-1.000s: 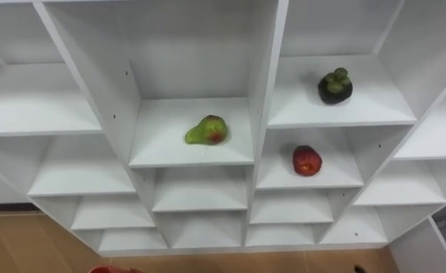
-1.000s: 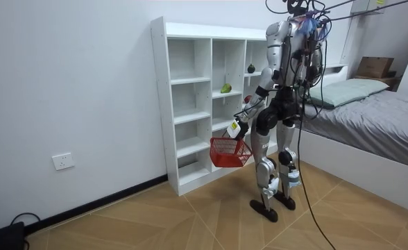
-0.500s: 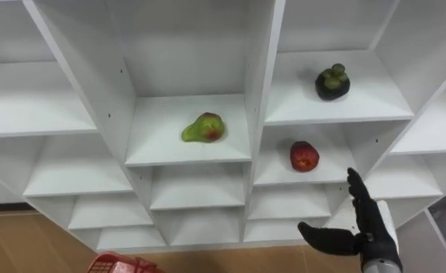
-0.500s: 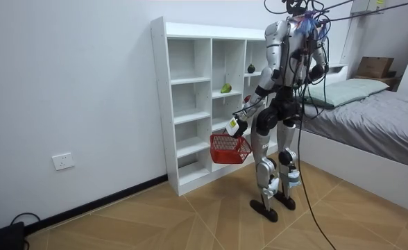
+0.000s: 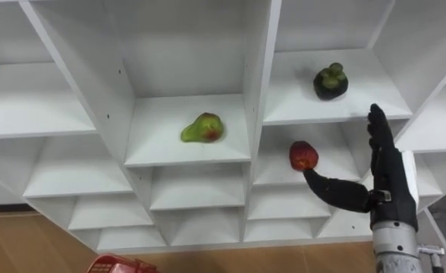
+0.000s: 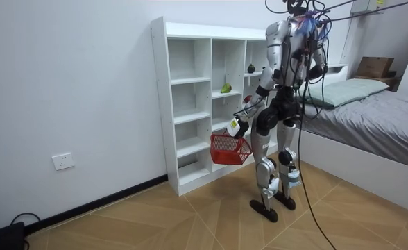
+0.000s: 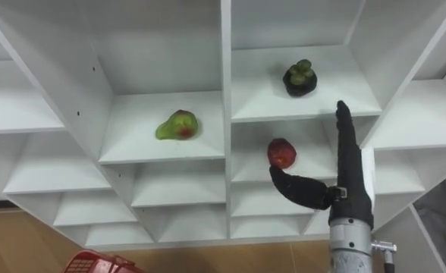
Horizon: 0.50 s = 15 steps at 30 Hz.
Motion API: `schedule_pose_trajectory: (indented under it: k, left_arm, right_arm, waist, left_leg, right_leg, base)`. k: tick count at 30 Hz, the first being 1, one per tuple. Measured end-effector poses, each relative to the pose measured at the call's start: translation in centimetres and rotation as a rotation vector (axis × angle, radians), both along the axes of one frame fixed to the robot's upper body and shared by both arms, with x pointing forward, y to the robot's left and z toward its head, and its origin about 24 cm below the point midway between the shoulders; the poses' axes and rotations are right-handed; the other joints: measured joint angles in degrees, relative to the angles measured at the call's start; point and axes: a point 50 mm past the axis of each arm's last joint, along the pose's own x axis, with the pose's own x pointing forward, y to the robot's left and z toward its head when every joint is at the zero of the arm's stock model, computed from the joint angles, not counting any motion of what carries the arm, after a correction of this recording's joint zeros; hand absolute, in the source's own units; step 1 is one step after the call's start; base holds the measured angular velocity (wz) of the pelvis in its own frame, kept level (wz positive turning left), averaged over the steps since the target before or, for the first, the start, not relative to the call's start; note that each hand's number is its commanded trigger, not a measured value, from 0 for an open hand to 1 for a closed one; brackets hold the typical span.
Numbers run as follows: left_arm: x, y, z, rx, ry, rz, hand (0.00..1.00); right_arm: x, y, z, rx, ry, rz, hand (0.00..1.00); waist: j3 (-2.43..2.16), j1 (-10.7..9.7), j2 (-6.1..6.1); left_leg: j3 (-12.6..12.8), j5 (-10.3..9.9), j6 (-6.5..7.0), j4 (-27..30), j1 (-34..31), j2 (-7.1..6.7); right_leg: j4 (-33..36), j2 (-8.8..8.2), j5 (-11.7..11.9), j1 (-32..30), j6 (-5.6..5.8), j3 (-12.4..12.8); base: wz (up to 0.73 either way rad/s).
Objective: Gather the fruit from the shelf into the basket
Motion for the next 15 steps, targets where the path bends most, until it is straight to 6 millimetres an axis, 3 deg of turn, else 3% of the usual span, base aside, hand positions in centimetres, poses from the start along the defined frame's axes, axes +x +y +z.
schedule_pose_trajectory:
  k: [8, 15]
  left_arm:
    - [-0.2, -0.1, -0.1, -0.016, 0.02, -0.004, 1.0]
    - [0.2, -0.1, -0.1, -0.016, 0.012, -0.009, 1.0]
  right_arm:
    - [0.8, 0.0, 2.7, -0.012, -0.13, -0.016, 0.0]
    - [1.3, -0.4, 3.4, -0.044, -0.168, -0.037, 0.0]
  waist:
    - [0.0, 0.18, 0.01]
    - [0.01, 1.42, 0.0]
  left_leg:
    - [0.03, 0.01, -0.01, 0.02, 0.17, 0.0]
    - [0.11, 0.02, -0.03, -0.01, -0.01, -0.03]
  right_leg:
    - [0.4, 0.16, 0.01, -0.19, -0.02, 0.59]
    - [0.46, 0.3, 0.01, -0.18, -0.03, 0.87]
  base:
    - [-0.01]
    - [0.0]
